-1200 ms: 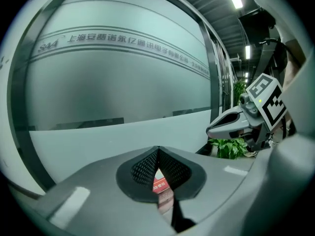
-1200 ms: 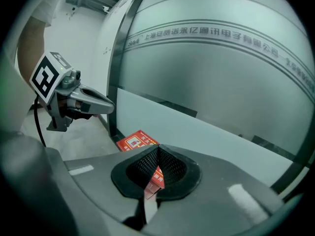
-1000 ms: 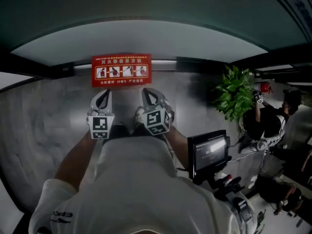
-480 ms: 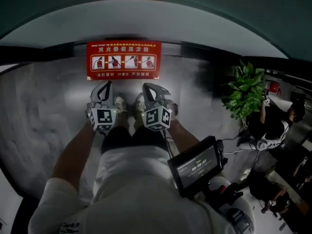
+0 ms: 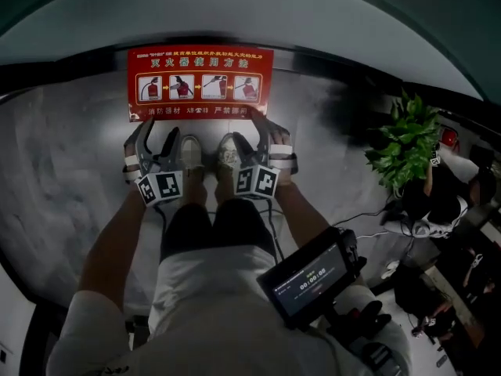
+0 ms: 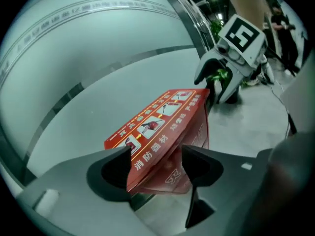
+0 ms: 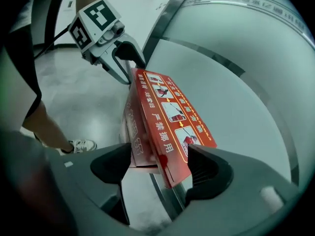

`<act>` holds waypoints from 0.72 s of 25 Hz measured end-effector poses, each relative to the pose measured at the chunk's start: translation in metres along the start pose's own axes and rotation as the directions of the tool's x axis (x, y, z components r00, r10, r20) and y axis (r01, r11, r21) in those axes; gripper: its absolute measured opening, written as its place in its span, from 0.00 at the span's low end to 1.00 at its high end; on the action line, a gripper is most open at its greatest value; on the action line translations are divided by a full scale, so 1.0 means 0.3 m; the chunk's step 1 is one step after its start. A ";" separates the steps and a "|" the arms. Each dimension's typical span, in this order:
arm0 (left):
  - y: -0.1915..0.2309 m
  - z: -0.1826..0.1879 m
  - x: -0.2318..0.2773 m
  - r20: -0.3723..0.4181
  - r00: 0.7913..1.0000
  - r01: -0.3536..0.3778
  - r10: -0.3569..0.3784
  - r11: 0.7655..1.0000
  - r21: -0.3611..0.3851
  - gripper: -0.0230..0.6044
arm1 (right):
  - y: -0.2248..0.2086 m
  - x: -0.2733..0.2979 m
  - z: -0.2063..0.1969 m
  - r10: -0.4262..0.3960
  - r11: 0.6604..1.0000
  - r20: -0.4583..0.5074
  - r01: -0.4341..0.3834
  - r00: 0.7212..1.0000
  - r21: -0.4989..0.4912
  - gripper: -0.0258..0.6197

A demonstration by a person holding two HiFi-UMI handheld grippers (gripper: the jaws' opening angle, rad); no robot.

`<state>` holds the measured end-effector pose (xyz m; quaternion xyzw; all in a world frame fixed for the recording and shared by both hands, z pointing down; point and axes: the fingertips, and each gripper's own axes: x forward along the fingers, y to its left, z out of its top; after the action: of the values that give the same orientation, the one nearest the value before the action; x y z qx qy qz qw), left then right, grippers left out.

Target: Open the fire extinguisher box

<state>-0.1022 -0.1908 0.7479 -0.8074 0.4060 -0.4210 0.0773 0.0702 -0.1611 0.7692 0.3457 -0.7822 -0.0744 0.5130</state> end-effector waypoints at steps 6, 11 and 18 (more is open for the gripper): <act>0.083 -0.155 0.049 -0.072 0.995 -0.052 0.068 0.979 0.198 0.61 | -0.009 0.059 -0.081 -0.036 0.995 -0.041 0.032 0.998 -0.092 0.71; 0.126 -0.171 0.080 -0.060 0.994 -0.073 0.092 0.961 0.268 0.61 | -0.028 0.091 -0.103 -0.062 0.990 -0.052 0.055 0.997 -0.131 0.69; 0.129 -0.174 0.089 -0.047 0.996 -0.062 0.078 0.960 0.273 0.57 | -0.070 0.100 -0.105 -0.139 0.976 -0.061 0.126 0.988 -0.179 0.46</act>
<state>-0.1554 -0.2243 0.7792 -0.7618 0.3750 -0.4928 0.1903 0.0999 -0.1879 0.7964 0.3533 -0.7284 -0.1642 0.5636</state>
